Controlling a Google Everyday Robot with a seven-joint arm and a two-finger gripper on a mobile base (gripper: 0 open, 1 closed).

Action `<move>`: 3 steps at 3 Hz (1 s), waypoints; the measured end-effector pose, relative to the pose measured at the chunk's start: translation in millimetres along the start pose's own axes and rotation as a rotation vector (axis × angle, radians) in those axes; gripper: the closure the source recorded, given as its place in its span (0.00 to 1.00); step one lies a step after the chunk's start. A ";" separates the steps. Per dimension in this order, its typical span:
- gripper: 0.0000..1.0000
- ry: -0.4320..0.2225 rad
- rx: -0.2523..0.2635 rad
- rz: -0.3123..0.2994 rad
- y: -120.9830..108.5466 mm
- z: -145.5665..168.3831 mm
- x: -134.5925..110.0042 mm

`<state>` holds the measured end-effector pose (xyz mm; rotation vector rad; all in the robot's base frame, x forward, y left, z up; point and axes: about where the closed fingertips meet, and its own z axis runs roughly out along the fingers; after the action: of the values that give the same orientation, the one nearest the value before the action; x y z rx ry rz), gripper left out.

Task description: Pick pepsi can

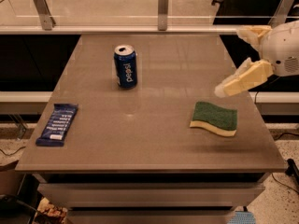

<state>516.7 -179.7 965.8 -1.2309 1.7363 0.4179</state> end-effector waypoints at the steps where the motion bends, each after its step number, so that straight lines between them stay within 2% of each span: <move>1: 0.00 0.025 0.033 0.121 -8.4 23.9 -5.8; 2: 0.00 0.034 0.025 0.110 -14.6 26.7 -7.0; 3: 0.00 0.018 -0.001 0.079 -20.8 49.7 -14.7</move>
Offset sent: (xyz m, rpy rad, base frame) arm 0.0152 0.0114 -0.0052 0.0156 0.0479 -0.0659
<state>560.0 -145.5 957.6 -1.1724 1.8048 0.4560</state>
